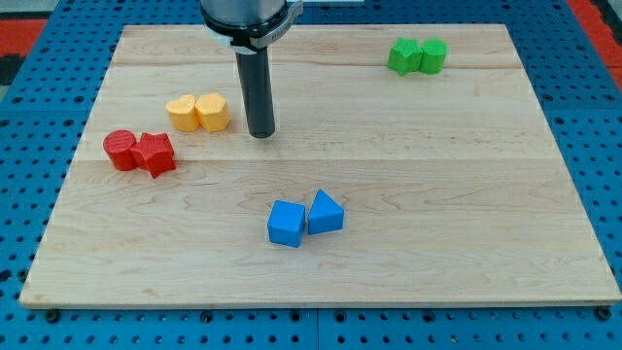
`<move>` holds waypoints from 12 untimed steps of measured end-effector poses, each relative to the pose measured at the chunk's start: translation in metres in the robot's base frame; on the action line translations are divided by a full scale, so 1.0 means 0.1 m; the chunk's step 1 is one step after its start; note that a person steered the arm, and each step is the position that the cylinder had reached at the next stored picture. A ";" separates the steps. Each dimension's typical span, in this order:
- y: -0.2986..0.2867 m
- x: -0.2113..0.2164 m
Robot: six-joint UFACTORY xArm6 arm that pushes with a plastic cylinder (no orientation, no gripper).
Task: Push the yellow hexagon left to the green star
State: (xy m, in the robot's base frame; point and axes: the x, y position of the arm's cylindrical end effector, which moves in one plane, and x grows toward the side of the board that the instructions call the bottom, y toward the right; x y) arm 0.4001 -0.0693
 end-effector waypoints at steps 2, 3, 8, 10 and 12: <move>-0.56 0.00; -0.56 0.00; -1.31 0.01; -1.34 -0.32; -0.94 -0.32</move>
State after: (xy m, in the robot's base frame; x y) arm 0.3684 -0.1632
